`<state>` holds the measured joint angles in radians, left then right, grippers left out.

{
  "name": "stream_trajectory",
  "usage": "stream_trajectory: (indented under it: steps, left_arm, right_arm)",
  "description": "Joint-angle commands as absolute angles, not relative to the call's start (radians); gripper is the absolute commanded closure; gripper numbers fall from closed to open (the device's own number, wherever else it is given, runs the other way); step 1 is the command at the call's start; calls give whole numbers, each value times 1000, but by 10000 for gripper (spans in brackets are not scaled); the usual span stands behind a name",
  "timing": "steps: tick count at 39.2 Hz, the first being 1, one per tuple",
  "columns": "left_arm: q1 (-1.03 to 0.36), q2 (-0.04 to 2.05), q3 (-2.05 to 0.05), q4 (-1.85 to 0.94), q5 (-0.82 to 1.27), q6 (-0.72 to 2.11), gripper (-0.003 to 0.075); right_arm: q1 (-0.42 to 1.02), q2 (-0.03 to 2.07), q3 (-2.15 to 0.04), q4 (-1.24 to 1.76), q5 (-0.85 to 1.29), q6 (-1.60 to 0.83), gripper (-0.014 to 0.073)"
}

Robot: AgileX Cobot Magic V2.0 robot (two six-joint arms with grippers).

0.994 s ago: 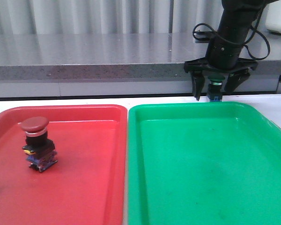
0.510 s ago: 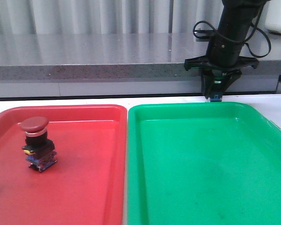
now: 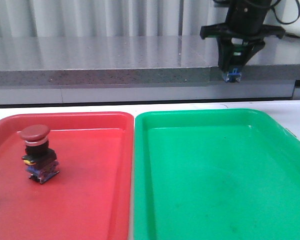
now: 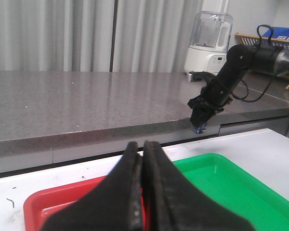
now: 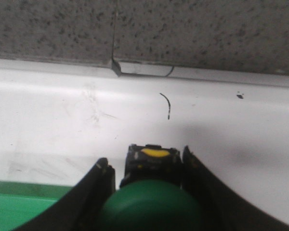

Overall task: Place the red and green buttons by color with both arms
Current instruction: 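Lift the green-capped button with the right gripper and lower into green tray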

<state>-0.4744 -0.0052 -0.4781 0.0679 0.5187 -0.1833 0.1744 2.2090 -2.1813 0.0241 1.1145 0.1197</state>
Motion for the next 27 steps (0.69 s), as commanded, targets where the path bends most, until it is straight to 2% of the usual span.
stream_trajectory:
  steps: [1, 10, 27]
  left_arm:
    - [-483, 6, -500, 61, 444, -192, 740]
    - [-483, 6, -500, 61, 444, -192, 740]
    - [-483, 6, -500, 61, 444, -192, 740]
  right_arm:
    - [188, 2084, -2210, 19, 1108, 122, 361]
    - [244, 1940, -2038, 19, 1068, 120, 361]
    - [347, 1613, -1310, 87, 730, 140, 360]
